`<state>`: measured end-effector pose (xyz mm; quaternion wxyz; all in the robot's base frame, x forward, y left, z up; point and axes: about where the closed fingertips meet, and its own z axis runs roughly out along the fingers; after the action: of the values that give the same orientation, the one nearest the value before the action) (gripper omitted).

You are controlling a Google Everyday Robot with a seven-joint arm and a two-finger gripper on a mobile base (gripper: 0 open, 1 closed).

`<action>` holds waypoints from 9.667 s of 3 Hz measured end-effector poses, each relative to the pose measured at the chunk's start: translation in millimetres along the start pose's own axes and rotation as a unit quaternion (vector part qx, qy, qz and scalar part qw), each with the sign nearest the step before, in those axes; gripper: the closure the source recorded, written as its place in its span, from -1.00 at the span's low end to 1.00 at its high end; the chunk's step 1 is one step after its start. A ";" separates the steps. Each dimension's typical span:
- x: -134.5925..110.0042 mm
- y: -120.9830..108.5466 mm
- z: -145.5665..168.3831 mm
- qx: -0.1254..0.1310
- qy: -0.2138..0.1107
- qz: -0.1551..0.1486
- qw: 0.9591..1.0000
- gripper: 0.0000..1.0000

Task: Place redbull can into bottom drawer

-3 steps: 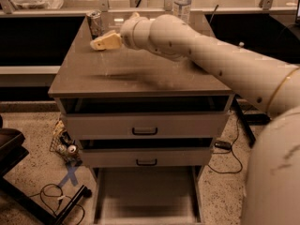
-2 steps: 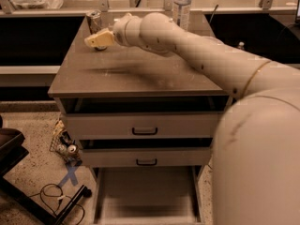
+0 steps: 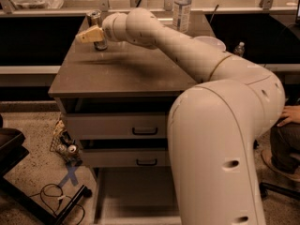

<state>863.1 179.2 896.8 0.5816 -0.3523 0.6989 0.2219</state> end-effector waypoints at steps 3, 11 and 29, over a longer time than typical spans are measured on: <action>8.4 3.7 24.8 -0.012 -0.004 0.010 1.000 0.27; -111.4 -10.8 -156.9 0.076 -0.085 -0.040 0.993 1.00; 158.6 73.7 -486.5 0.051 -0.039 0.011 0.998 1.00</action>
Offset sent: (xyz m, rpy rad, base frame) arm 0.0204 0.0174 -0.0172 0.0325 0.0191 0.0210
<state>476.4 -160.0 845.2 0.6228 -0.3058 0.6900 0.2061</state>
